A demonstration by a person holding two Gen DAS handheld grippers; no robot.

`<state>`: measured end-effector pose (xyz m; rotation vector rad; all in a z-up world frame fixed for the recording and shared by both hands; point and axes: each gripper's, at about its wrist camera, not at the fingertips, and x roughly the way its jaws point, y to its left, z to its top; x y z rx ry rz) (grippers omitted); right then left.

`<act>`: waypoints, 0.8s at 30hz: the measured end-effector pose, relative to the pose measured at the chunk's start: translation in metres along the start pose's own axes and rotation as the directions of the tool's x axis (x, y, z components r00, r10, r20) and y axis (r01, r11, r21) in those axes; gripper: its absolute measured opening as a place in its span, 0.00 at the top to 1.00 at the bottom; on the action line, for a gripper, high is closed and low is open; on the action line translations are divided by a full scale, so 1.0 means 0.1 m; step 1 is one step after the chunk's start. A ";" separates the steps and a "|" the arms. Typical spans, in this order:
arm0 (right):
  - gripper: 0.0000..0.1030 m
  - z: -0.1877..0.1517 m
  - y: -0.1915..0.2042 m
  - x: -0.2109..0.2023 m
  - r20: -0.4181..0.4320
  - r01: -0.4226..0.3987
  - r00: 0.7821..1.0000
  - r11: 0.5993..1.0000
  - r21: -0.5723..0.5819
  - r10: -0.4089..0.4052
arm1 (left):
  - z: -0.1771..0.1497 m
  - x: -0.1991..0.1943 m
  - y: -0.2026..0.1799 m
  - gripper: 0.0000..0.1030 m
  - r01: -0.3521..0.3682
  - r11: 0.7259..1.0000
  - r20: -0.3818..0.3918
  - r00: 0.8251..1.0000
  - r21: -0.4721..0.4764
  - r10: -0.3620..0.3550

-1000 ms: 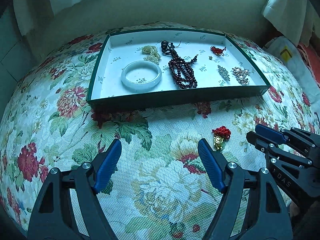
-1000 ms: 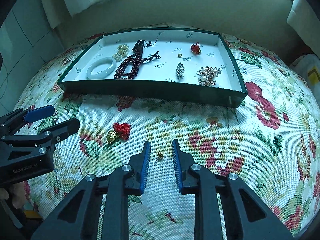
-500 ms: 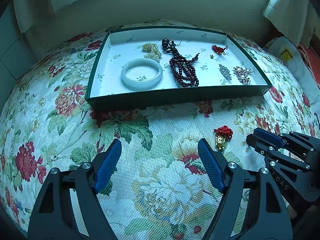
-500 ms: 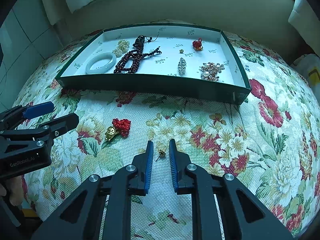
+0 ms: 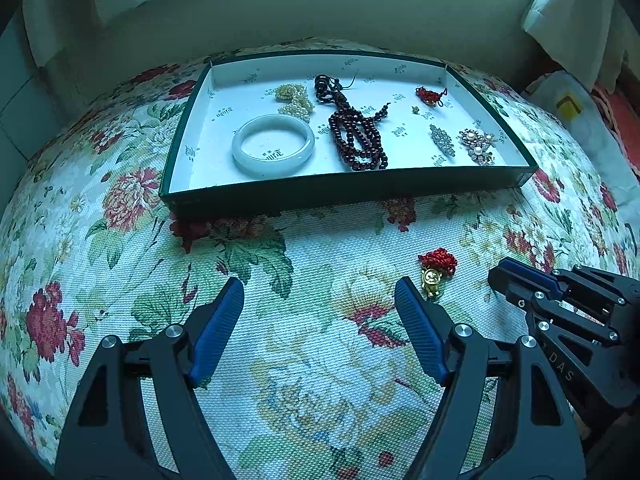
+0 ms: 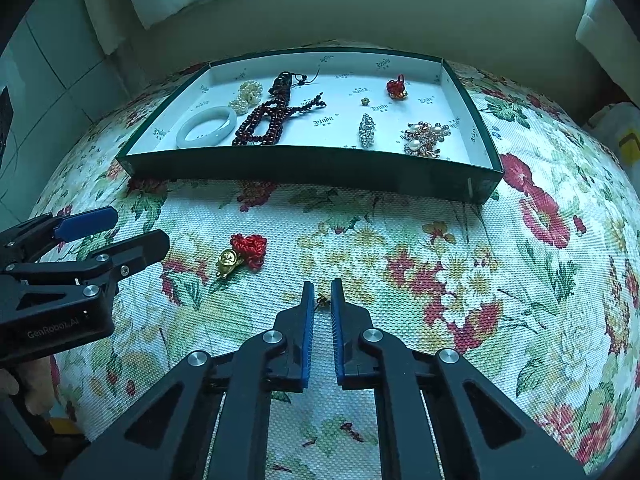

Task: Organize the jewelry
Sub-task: 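Grasp the small gold stud with the right tool while the left tool grasps the red rosette charm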

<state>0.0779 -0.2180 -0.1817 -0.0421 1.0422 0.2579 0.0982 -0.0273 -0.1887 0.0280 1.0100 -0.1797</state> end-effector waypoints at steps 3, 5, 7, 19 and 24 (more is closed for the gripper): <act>0.93 0.01 -0.03 -0.02 0.005 0.006 1.000 1.000 0.003 -0.006 | 0.01 0.00 -0.05 0.25 0.007 1.000 0.000 1.000 0.007 -0.007; 0.93 0.02 -0.06 -0.03 0.008 0.013 1.000 1.000 0.004 -0.013 | 0.02 0.01 -0.10 0.25 0.015 1.000 0.000 1.000 0.015 -0.015; 0.93 0.03 -0.09 -0.05 0.009 0.021 1.000 1.000 0.002 -0.021 | 0.03 0.01 -0.16 0.25 0.022 0.999 0.002 1.000 0.025 -0.022; 0.93 0.06 -0.34 -0.12 0.011 0.039 0.999 0.999 0.008 -0.039 | 0.07 0.21 -0.51 0.39 0.060 0.995 -0.038 0.998 0.076 -0.057; 0.93 0.07 -0.37 -0.11 0.008 0.032 0.999 0.999 0.012 -0.033 | 0.10 0.29 -0.59 0.41 0.048 0.994 -0.037 0.998 0.099 -0.045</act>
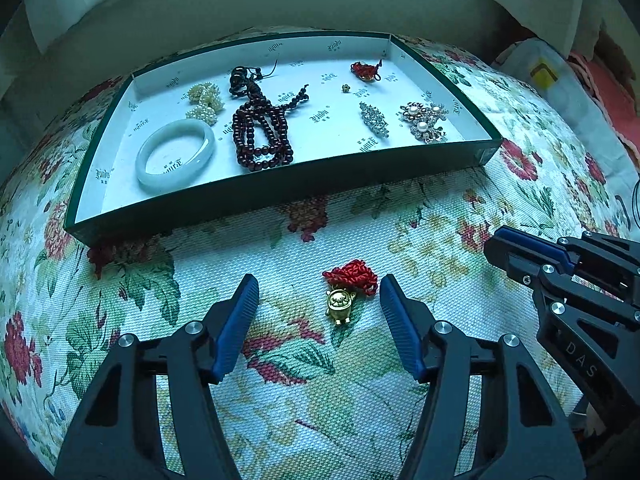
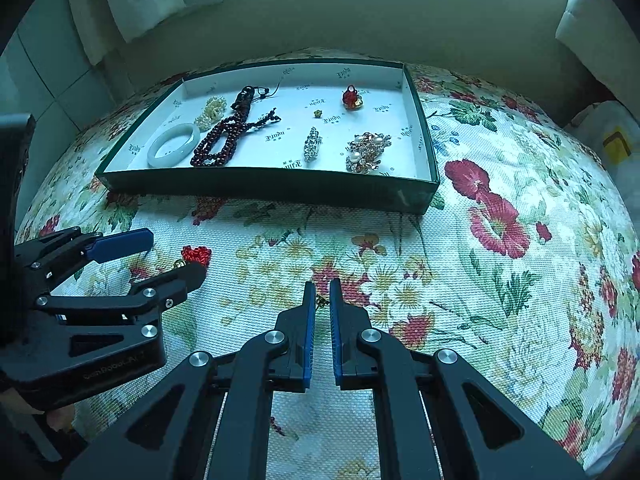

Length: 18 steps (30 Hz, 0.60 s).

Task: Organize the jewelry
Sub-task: 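Grasp the small gold stud with the right tool while the left tool grasps the red rosette charm, then carry the red rosette charm and gold stud into the box with both tools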

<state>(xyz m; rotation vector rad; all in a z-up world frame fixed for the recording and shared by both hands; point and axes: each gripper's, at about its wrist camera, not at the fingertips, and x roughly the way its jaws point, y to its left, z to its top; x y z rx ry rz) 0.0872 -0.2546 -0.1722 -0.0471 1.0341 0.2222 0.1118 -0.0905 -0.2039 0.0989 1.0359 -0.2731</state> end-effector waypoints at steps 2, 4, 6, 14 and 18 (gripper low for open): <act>0.93 0.00 -0.01 0.01 -0.002 -0.001 1.000 1.000 0.002 0.001 | 0.01 0.01 -0.03 0.45 -0.009 1.000 0.004 1.000 0.015 0.009; 0.93 0.00 -0.01 0.01 -0.003 -0.001 1.000 1.000 0.004 0.001 | 0.02 0.01 -0.04 0.56 -0.008 1.000 0.012 1.000 0.026 0.007; 0.93 -0.01 -0.01 0.02 -0.005 -0.001 1.000 1.000 0.005 0.001 | 0.02 0.01 -0.06 0.67 -0.007 0.999 0.018 1.000 0.039 0.006; 0.93 -0.03 0.01 0.05 -0.014 -0.003 1.000 1.000 0.003 0.004 | 0.00 -0.03 0.04 0.85 0.025 1.000 0.023 0.999 0.014 -0.025; 0.93 -0.03 0.00 0.06 -0.014 -0.005 1.000 1.000 0.003 0.005 | -0.02 -0.06 0.09 0.86 0.034 0.999 0.024 0.999 -0.003 -0.034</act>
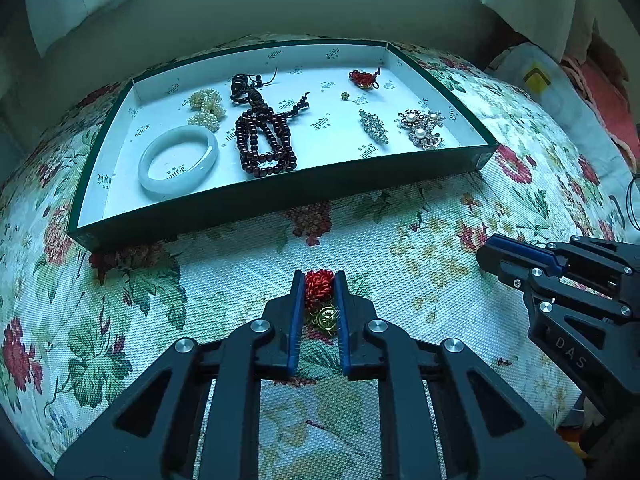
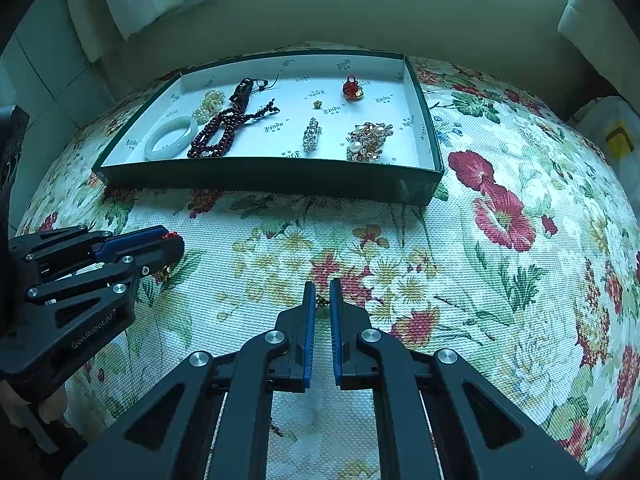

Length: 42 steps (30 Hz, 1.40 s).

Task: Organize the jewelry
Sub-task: 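Carry the red rosette charm and gold stud into the box with both tools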

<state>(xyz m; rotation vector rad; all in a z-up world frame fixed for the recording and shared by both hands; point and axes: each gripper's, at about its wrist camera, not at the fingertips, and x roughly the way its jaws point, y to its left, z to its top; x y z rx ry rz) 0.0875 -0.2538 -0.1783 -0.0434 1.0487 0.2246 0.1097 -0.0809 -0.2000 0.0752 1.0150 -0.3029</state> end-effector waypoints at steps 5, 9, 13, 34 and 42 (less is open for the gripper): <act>0.93 0.01 0.01 -0.02 0.006 -0.003 1.000 1.000 -0.001 0.003 | 0.00 -0.09 0.01 0.87 0.006 1.000 0.018 1.000 -0.008 -0.006; 0.93 0.02 0.03 -0.05 0.015 -0.005 1.000 1.000 -0.003 0.005 | 0.02 -0.18 0.02 0.87 0.010 1.000 0.040 0.999 -0.012 -0.010; 0.93 0.04 0.06 -0.10 0.028 -0.010 1.000 1.000 -0.007 0.010 | 0.05 -0.27 0.03 0.87 0.008 1.000 0.060 0.998 -0.013 -0.007; 0.93 0.78 0.20 -0.32 0.173 -0.019 0.985 0.999 -0.036 0.025 | 0.64 -0.51 0.30 0.87 -0.028 0.999 0.176 0.984 -0.022 0.031; 0.93 1.20 0.22 -0.18 0.205 -0.031 0.978 0.999 -0.035 0.037 | 0.97 -0.39 0.58 0.87 -0.061 0.997 0.195 0.978 -0.053 0.070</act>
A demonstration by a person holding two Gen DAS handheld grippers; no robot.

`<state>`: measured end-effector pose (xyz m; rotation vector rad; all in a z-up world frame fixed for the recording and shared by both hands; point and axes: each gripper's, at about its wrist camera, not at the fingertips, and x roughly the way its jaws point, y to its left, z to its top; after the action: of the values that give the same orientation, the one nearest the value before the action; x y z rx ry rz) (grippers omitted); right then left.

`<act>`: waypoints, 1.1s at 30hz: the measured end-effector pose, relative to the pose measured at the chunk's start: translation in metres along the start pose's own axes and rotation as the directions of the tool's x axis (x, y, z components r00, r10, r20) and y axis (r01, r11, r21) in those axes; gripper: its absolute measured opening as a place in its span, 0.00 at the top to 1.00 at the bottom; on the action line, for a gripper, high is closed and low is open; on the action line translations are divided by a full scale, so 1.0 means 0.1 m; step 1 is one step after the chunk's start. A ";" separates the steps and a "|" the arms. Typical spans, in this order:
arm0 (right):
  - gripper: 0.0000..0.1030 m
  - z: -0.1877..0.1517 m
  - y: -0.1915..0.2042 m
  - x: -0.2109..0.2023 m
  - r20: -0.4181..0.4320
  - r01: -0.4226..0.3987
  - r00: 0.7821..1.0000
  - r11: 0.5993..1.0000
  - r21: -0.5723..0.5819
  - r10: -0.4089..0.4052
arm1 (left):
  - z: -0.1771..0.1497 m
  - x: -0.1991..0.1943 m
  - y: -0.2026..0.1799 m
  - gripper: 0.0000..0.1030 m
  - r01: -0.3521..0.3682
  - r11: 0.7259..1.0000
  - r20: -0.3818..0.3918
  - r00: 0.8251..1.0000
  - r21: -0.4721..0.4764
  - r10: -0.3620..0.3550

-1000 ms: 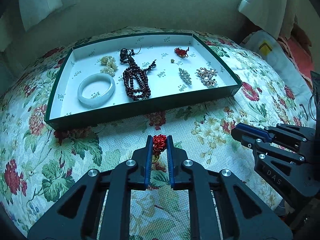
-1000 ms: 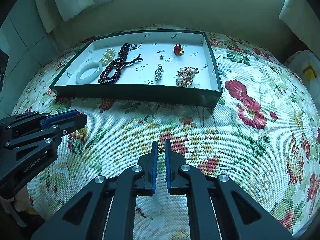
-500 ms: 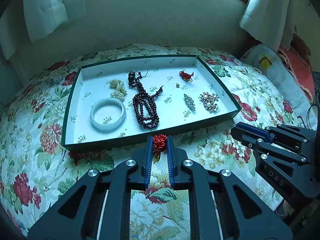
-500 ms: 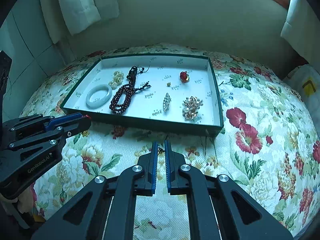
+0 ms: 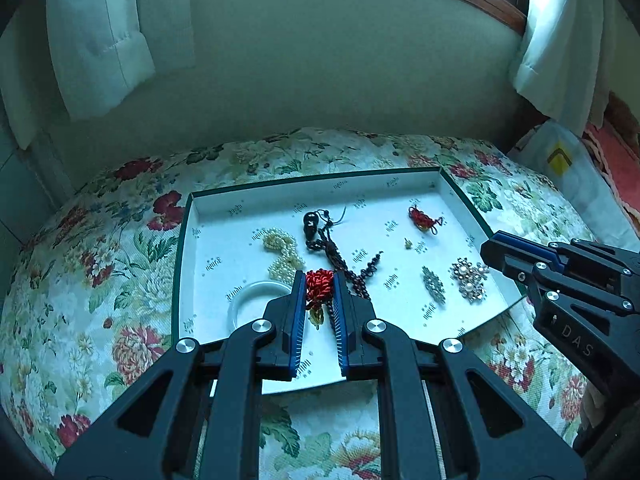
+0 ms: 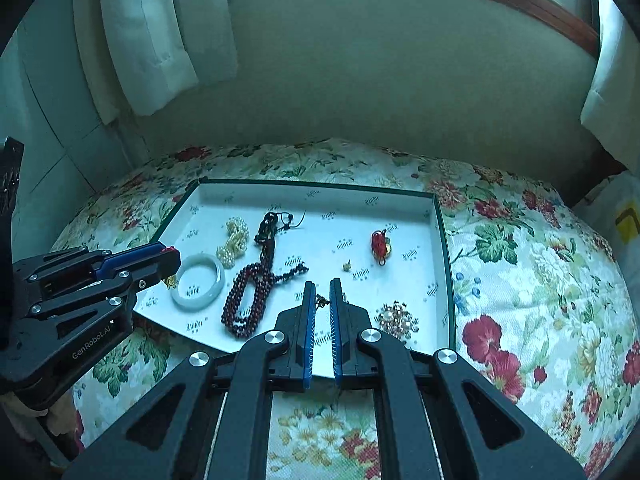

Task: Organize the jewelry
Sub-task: 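Carry the red rosette charm and gold stud into the box with both tools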

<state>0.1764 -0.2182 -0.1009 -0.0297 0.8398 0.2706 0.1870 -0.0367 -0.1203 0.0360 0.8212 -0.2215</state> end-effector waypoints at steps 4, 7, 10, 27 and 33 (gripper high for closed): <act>0.93 0.15 0.02 0.16 0.004 0.000 1.000 1.000 -0.005 0.000 | 0.12 0.15 0.14 0.87 -0.020 1.000 0.001 1.000 -0.018 0.020; 0.93 0.25 0.04 0.29 0.004 0.003 1.000 1.000 -0.009 -0.003 | 0.19 0.26 0.22 0.87 -0.034 0.999 -0.002 0.999 -0.027 0.034; 0.93 0.33 0.05 0.40 0.005 0.005 1.000 1.000 -0.013 -0.005 | 0.23 0.40 0.29 0.87 -0.048 0.998 -0.011 0.999 -0.034 0.047; 0.93 0.43 0.05 1.20 -0.086 0.041 0.995 0.999 -0.021 -0.043 | 0.33 1.06 0.49 0.87 -0.094 0.995 -0.095 0.992 -0.044 0.089; 0.93 0.46 0.01 1.30 -0.108 0.048 0.993 0.999 -0.020 -0.049 | 0.35 1.15 0.53 0.87 -0.106 0.993 -0.115 0.988 -0.045 0.100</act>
<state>0.2927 -0.1819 -0.1659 -0.0815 0.9439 0.2320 0.2993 -0.0100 -0.1833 0.0428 0.9346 -0.1015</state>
